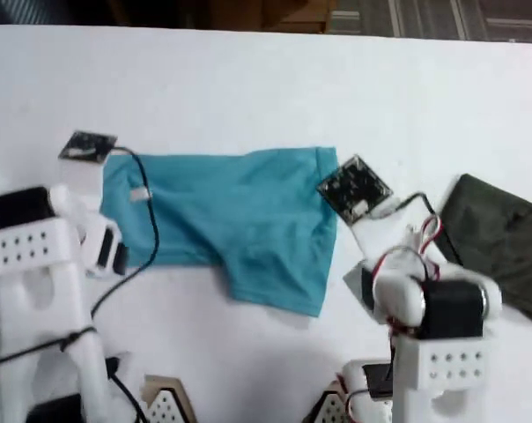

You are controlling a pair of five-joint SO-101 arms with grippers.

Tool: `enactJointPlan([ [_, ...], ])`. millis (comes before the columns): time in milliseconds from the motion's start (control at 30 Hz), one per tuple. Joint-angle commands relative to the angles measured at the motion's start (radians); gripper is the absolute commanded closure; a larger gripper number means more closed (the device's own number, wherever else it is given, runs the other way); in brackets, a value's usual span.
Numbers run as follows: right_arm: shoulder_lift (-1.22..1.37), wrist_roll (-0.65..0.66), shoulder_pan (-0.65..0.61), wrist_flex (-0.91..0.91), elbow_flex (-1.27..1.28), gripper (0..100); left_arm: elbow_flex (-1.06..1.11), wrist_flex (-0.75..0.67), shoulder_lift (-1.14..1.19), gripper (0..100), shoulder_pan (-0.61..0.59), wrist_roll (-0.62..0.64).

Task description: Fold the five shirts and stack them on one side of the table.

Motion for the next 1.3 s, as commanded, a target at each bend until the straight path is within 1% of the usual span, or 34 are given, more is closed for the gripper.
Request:
enactJointPlan([
  [0, -0.101, -0.006, 0.01, -0.122, 0.055, 97.8, 0.067, -0.023, -0.103, 81, -0.017, -0.017],
  [133, -0.191, -0.002, 0.01, -0.193, 0.14, 97.8, 0.134, -0.075, -0.164, 81, -0.014, -0.018],
  [333, -0.24, -0.002, 0.007, -0.13, 0.167, 97.8, 0.15, -0.152, -0.178, 81, -0.012, -0.018],
  [467, -0.236, -0.006, 0.004, -0.14, 0.218, 97.8, 0.156, -0.206, -0.176, 81, -0.012, -0.017],
  [600, -0.13, -0.005, 0.002, -0.185, 0.232, 97.8, 0.157, -0.247, -0.175, 81, -0.011, -0.017],
  [700, 0.031, -0.009, 0.001, -0.225, 0.233, 97.8, 0.157, -0.272, -0.175, 81, -0.011, -0.017],
  [767, 0.148, -0.04, 0.001, -0.225, 0.227, 97.8, 0.17, -0.287, -0.175, 81, -0.011, -0.017],
  [833, 0.245, -0.051, 0.001, -0.225, 0.226, 97.8, 0.217, -0.342, -0.175, 81, -0.011, -0.017],
  [967, 0.335, -0.049, 0.001, -0.225, 0.203, 97.8, 0.366, -0.519, -0.175, 81, 0.009, -0.018],
  [1133, 0.384, -0.048, -0.007, -0.217, 0.164, 97.8, 0.481, -0.715, -0.175, 81, 0.112, -0.011],
  [1200, 0.42, -0.046, -0.036, -0.216, 0.164, 97.8, 0.522, -0.801, -0.175, 81, 0.152, -0.011],
  [1267, 0.46, -0.028, -0.107, -0.216, 0.164, 97.8, 0.565, -0.895, -0.175, 81, 0.167, -0.011],
])
